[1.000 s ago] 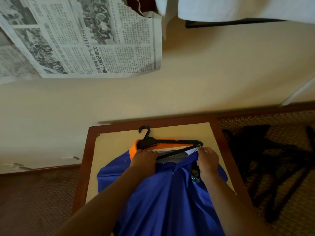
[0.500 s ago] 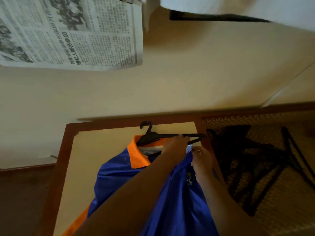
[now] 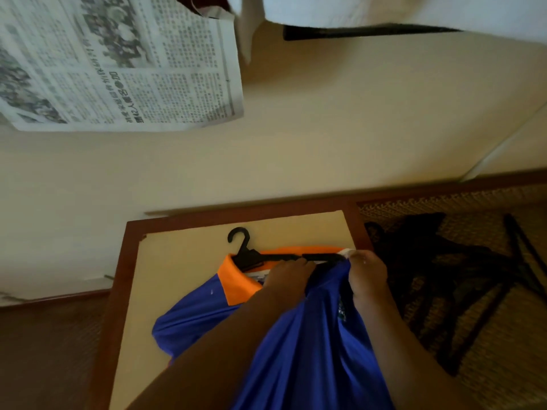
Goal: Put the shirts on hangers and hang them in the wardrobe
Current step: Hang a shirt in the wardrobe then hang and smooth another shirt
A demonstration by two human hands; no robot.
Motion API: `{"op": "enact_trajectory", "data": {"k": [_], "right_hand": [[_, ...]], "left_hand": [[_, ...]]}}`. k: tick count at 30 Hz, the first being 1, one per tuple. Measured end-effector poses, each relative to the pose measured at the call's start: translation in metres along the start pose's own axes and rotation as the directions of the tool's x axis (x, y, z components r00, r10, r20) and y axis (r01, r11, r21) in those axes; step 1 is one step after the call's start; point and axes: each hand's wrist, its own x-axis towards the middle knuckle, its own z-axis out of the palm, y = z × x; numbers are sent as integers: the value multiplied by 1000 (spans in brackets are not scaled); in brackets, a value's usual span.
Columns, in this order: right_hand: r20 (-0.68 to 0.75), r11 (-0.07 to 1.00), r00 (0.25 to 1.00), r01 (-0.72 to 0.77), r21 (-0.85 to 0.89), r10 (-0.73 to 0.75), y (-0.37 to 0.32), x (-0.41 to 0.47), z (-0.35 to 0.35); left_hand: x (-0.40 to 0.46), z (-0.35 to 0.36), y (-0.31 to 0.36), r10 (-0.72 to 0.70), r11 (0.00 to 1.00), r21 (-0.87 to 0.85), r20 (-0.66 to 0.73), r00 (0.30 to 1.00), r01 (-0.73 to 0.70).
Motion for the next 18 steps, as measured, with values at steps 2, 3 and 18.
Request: {"op": "enact_trajectory", "data": {"k": [2,3,18], "right_hand": [[-9,995,997,77,-63,-77,-10,-6,2],[-5,987,992,126,-102,-127,-16,-9,4],[588,794,768,512,-326,-254,-29,-49,70]], "left_hand": [[-1,0,-3,15,1000,-4,39,999,-15],[-2,0,-4,24,1000,7,61,998,-24],[-58,20,-85,-550,834,-152,-280,787,530]]}}
